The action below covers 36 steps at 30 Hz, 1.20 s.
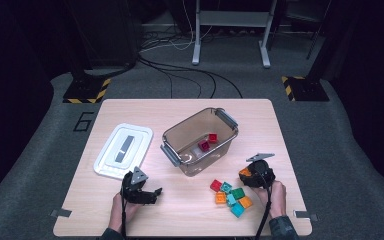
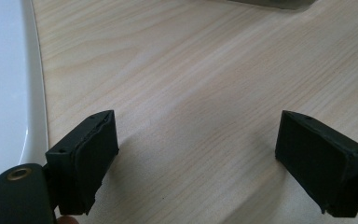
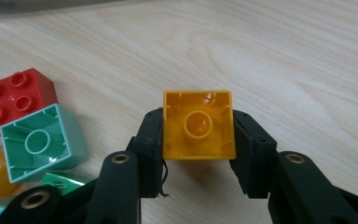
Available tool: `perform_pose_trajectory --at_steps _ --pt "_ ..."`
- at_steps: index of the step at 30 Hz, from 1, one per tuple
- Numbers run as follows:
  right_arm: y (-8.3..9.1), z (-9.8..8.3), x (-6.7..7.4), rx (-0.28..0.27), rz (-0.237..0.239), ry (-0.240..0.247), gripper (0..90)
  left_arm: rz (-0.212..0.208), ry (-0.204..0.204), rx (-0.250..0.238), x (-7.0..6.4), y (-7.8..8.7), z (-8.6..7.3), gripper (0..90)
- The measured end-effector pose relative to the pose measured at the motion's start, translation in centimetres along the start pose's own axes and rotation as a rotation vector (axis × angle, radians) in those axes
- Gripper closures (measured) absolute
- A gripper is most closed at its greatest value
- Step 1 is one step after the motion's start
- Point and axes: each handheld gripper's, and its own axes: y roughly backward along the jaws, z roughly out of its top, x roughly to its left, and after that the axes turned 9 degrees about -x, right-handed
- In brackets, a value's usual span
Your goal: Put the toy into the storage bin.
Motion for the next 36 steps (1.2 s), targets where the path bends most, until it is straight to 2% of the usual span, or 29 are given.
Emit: perform_pose_trajectory --at_steps 11,16,36 --pt "1.2 1.4 -0.4 -0.021 -0.019 0.012 58.3 0.0 0.003 -0.01 0.0 -0.1 0.0 12.7" --pt "1.6 2.0 -0.6 -0.038 -0.006 0.016 58.2 0.0 -0.005 -0.009 0.0 -0.1 0.0 12.7" --pt "3.5 4.8 -0.6 -0.081 -0.027 0.039 58.3 0.001 -0.002 -0.01 0.0 -0.1 0.0 12.7"
